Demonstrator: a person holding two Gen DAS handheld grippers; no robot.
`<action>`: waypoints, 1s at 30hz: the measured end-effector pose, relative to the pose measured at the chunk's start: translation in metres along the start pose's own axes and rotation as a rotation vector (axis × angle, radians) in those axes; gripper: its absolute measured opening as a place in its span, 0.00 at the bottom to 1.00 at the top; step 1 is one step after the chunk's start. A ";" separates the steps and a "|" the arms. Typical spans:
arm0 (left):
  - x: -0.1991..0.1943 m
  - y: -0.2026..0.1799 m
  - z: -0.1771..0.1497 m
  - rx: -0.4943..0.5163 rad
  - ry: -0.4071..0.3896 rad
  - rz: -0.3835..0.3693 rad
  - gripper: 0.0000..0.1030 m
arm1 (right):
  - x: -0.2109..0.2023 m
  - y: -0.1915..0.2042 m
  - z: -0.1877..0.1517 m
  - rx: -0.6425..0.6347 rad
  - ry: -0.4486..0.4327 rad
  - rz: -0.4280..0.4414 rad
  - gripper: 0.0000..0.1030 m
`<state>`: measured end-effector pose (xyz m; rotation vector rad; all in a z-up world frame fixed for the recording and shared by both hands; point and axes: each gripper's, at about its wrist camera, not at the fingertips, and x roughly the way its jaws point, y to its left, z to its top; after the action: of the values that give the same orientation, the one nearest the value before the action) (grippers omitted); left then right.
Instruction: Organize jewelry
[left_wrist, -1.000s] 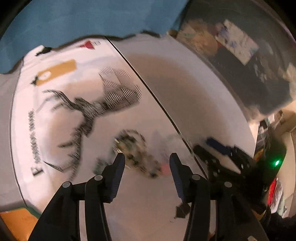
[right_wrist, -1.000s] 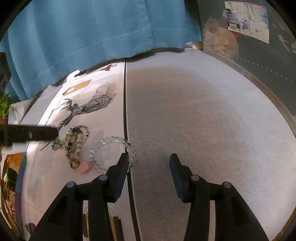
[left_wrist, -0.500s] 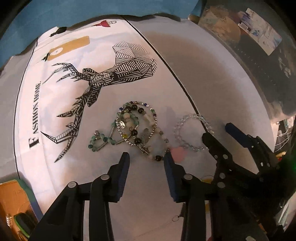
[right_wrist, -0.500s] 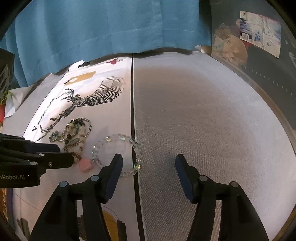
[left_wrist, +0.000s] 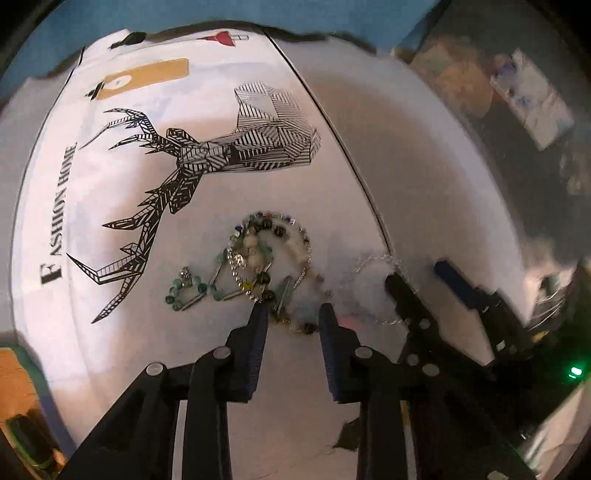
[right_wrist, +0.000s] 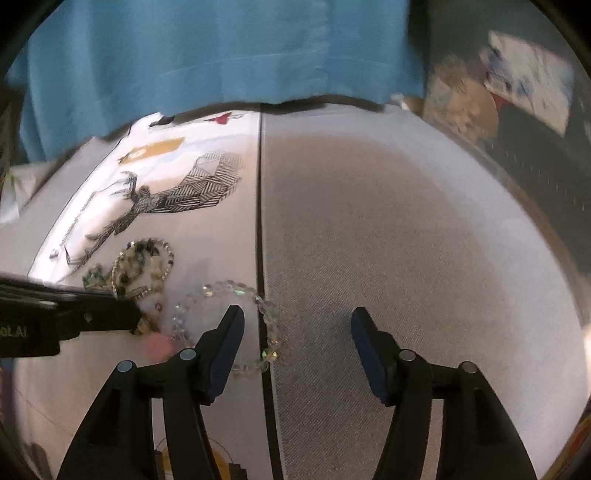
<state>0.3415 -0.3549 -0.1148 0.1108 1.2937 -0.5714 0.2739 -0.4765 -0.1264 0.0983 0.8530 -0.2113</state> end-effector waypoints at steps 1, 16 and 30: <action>0.000 -0.004 -0.002 0.028 -0.011 0.033 0.12 | 0.000 0.002 0.000 -0.018 -0.003 0.010 0.49; -0.089 0.007 -0.048 0.048 -0.139 -0.048 0.00 | -0.064 -0.029 -0.022 0.078 -0.101 0.069 0.08; -0.030 0.001 -0.040 0.046 -0.044 0.069 0.37 | -0.064 -0.049 -0.045 0.143 -0.046 0.011 0.09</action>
<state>0.3025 -0.3286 -0.0989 0.1797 1.2296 -0.5418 0.1891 -0.5068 -0.1072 0.2306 0.7911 -0.2636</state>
